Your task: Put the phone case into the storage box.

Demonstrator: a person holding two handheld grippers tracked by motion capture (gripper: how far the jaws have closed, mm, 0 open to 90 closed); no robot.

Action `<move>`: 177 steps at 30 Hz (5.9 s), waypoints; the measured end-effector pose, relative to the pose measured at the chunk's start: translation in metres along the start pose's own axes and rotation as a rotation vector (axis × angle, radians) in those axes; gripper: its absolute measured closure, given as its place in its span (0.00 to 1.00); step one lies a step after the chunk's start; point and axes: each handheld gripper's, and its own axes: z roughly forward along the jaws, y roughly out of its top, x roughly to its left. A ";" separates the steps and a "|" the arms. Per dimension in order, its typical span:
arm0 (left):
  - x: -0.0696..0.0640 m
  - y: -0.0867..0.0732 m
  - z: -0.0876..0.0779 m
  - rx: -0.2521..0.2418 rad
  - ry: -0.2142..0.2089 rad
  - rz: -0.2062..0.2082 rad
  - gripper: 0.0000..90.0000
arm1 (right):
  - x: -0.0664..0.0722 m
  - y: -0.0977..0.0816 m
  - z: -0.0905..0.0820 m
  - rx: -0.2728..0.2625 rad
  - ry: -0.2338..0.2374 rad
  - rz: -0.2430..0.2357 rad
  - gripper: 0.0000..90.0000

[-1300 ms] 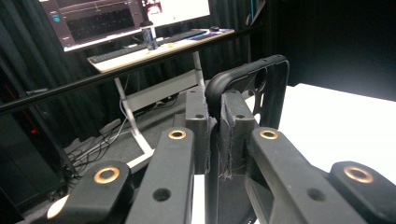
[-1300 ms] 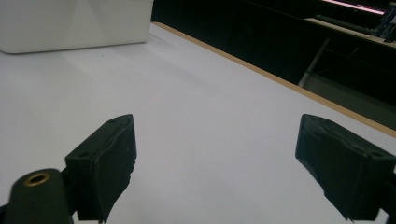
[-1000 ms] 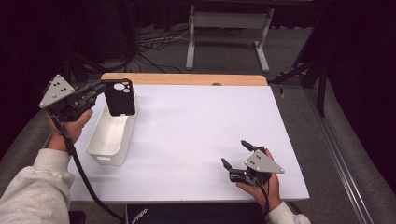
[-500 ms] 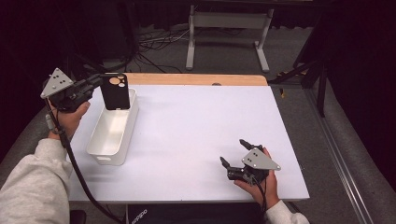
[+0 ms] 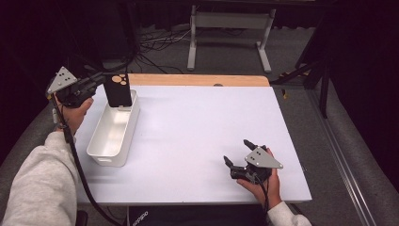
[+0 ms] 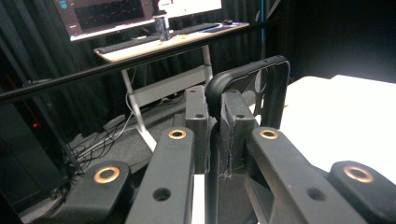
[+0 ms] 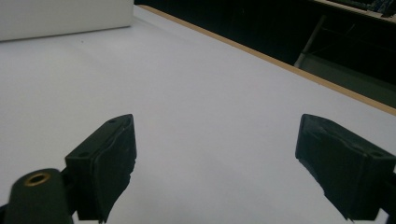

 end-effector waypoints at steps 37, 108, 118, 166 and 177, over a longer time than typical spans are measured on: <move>0.024 -0.057 0.045 0.019 -0.022 -0.087 0.91 | -0.001 0.000 0.000 0.020 -0.026 0.002 0.16; -0.011 -0.007 0.007 0.068 0.063 -0.052 0.02 | -0.004 0.011 0.000 -0.025 0.048 -0.043 0.16; -0.030 0.001 -0.007 0.072 0.063 -0.028 0.02 | -0.004 0.012 0.002 -0.021 0.060 -0.045 0.16; -0.103 0.000 -0.063 -0.001 -0.053 -0.007 0.03 | 0.000 0.013 0.002 -0.026 0.068 -0.054 0.16; -0.127 0.000 -0.067 -0.011 -0.112 0.011 0.03 | 0.001 0.013 0.002 -0.023 0.073 -0.056 0.16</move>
